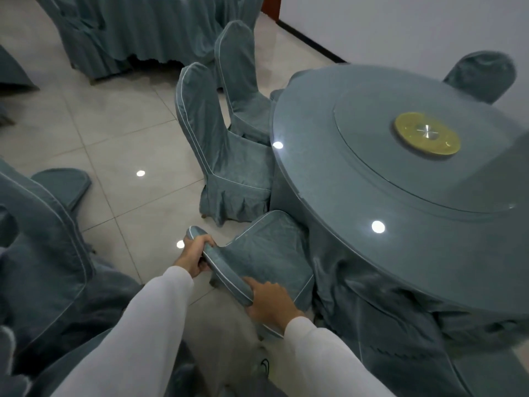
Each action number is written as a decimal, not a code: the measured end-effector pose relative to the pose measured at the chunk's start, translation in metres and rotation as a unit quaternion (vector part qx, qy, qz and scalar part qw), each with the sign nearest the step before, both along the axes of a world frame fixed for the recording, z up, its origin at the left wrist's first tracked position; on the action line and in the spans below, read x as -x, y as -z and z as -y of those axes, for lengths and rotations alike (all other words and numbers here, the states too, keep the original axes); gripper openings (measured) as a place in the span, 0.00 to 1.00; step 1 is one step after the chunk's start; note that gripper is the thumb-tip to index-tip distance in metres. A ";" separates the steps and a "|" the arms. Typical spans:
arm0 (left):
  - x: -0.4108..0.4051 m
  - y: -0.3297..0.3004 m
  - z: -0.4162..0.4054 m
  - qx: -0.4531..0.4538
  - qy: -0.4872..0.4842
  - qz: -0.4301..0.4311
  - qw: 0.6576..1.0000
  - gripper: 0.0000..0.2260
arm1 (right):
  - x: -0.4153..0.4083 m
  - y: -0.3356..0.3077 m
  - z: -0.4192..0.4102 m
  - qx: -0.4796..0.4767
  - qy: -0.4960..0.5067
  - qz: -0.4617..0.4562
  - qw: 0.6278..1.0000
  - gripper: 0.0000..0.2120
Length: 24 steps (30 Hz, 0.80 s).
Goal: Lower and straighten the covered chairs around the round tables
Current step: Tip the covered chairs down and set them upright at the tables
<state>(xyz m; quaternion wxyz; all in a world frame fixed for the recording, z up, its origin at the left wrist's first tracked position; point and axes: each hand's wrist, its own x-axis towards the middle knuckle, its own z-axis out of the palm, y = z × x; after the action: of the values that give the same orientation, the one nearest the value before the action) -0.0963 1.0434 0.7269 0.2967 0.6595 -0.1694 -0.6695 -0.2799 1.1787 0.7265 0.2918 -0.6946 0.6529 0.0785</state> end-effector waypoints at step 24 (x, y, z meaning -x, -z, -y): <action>0.110 -0.068 -0.031 0.362 0.410 0.236 0.803 0.07 | 0.123 -0.074 -0.072 0.087 0.297 0.167 0.936 0.10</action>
<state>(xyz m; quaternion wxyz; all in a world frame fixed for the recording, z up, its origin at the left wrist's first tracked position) -0.2063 1.0745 0.7944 0.1632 0.5109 -0.7188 -0.4424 -0.4025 1.2506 0.8006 0.3448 -0.4950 0.7757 -0.1855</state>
